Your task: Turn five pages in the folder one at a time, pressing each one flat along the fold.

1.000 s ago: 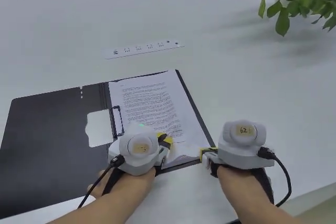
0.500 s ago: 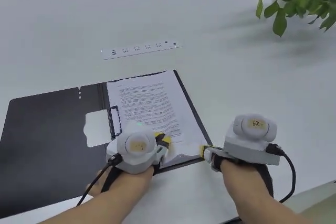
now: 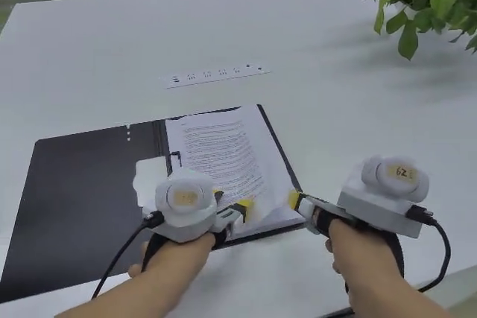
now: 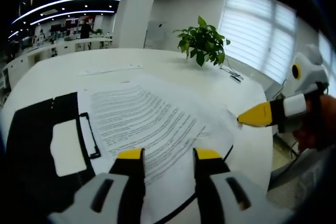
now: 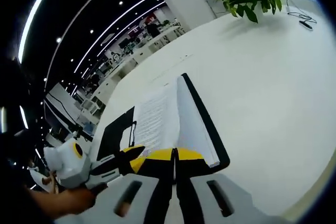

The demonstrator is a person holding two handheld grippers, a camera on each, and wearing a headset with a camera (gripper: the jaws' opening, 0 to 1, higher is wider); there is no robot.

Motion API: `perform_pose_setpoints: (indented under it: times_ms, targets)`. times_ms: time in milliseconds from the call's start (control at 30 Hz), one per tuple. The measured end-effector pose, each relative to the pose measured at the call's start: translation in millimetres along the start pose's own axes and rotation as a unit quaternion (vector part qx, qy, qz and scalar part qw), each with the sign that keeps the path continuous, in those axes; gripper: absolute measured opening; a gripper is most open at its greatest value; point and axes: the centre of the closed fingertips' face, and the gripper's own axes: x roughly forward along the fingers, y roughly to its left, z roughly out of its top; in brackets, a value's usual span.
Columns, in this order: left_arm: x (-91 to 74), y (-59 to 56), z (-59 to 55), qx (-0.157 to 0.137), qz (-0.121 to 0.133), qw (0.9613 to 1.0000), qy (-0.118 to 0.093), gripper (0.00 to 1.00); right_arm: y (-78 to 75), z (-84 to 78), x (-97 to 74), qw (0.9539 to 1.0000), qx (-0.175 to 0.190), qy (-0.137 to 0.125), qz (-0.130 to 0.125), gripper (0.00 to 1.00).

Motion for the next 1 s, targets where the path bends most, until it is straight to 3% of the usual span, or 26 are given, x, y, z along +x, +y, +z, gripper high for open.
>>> perform_pose_setpoints:
  times_ms: [200,400,700,1000]
  targets:
    - [-33.8,17.3,16.4,0.006,0.015,0.9996,-0.025,0.42,37.0,13.1,-8.4,0.9987,-0.008,-0.019,0.046,0.0]
    - [-77.8,49.0,26.5,-0.004,0.046,0.9976,-0.053,0.41,81.2,11.3,-10.1,0.9951,-0.021,-0.02,0.094,0.0]
    - [-141.2,92.8,24.6,-0.015,0.101,0.9919,-0.076,0.43,146.4,-3.9,0.7,0.9861,-0.051,-0.002,0.159,0.0]
    - [-186.2,116.3,12.4,-0.023,0.142,0.9861,-0.083,0.45,192.4,-36.2,18.9,0.976,-0.083,0.036,0.198,0.0]
